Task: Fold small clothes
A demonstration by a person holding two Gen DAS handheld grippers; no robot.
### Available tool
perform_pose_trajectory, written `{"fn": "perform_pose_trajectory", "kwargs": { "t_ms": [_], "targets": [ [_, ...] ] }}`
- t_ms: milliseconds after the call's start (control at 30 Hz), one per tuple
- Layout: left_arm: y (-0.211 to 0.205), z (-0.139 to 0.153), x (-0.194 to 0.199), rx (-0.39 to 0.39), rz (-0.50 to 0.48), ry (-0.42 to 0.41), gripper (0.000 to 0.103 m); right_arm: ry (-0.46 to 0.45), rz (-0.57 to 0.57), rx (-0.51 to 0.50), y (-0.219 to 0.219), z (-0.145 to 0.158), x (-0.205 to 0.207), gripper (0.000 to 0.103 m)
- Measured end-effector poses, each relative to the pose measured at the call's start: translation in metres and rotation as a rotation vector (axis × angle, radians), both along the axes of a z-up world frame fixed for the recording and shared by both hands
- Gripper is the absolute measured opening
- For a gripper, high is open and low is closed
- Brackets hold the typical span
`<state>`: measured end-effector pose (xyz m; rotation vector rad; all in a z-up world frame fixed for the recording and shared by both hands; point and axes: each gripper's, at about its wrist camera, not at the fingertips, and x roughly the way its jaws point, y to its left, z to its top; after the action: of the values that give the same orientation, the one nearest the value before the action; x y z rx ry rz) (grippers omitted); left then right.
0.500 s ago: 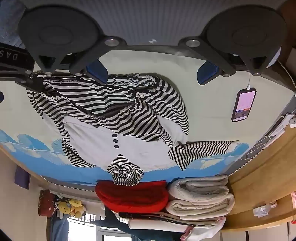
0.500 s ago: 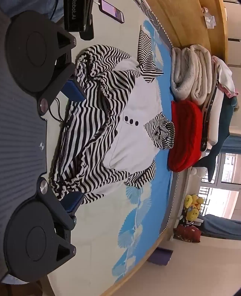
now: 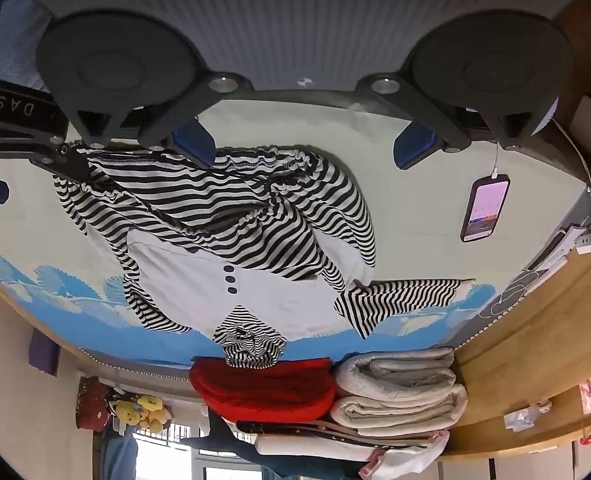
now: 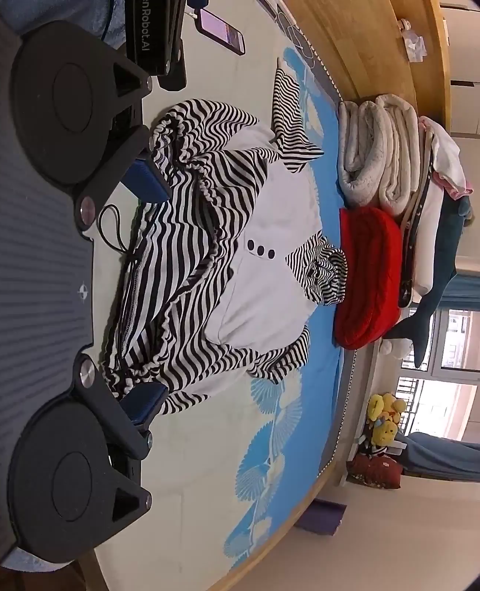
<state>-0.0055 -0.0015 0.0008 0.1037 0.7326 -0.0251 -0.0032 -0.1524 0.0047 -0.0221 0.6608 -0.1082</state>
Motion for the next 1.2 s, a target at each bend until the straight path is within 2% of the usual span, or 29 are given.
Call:
{"fn": "perform_pose_trajectory", "kwargs": {
  "t_ms": [1200],
  "targets": [
    [0.0003,0.0018,0.0004,-0.003,-0.003,0.000,0.103,-0.002,0.012,0.020,0.0000,0.0031,-0.0003,0.102]
  ]
}}
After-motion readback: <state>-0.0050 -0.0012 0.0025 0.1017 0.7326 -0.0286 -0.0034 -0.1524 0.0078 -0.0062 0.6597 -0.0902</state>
